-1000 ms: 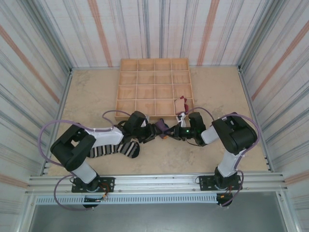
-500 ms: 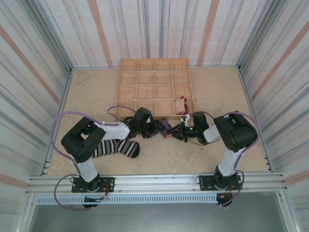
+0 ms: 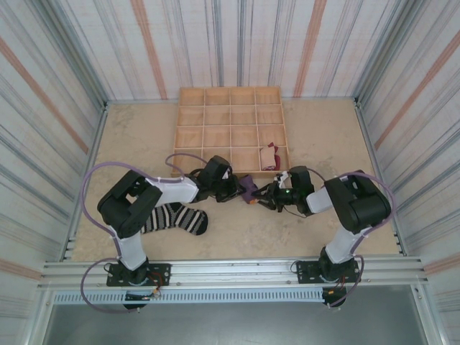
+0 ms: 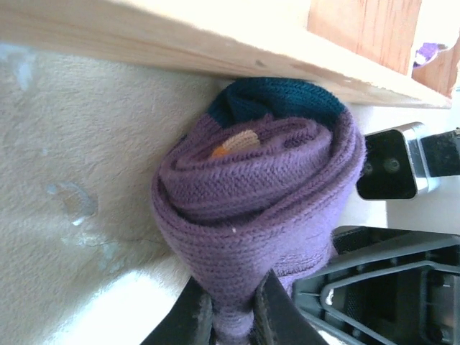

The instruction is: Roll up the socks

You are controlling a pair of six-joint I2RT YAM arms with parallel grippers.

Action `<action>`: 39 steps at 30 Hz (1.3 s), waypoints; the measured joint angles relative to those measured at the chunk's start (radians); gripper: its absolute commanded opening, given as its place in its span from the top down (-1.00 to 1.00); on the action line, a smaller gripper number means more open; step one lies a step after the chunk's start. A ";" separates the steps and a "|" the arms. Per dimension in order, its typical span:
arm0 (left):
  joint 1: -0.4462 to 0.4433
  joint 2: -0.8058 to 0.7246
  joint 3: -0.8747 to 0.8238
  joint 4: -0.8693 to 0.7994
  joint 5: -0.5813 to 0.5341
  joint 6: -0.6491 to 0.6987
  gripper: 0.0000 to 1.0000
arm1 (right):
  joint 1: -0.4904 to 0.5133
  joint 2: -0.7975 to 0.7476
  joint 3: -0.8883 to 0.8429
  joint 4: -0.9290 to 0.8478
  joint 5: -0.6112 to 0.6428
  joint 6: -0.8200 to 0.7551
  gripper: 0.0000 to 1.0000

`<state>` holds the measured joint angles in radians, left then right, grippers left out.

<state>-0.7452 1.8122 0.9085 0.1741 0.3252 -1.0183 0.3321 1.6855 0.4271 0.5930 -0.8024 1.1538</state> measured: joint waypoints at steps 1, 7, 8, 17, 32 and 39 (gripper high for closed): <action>0.001 0.000 0.004 -0.011 0.001 0.012 0.90 | 0.000 -0.028 0.006 -0.056 0.008 -0.021 -0.01; 0.030 0.000 0.009 -0.046 0.066 0.103 0.91 | 0.002 -0.197 0.121 -0.443 0.114 -0.215 -0.30; 0.033 0.000 0.009 -0.049 0.079 0.122 0.91 | 0.003 -0.213 0.143 -0.494 0.130 -0.254 -0.39; 0.044 0.029 0.084 -0.191 0.200 0.340 0.92 | 0.085 -0.185 0.320 -0.760 0.252 -0.554 -0.46; 0.064 0.074 0.123 -0.243 0.281 0.443 0.88 | 0.190 -0.052 0.349 -0.732 0.342 -0.652 0.21; 0.063 0.063 0.115 -0.245 0.257 0.442 0.30 | 0.197 -0.056 0.328 -0.669 0.328 -0.631 1.00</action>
<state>-0.6819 1.8748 1.0237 -0.0711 0.5827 -0.5762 0.5293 1.6291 0.7551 -0.0757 -0.4747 0.5228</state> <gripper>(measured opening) 0.235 0.051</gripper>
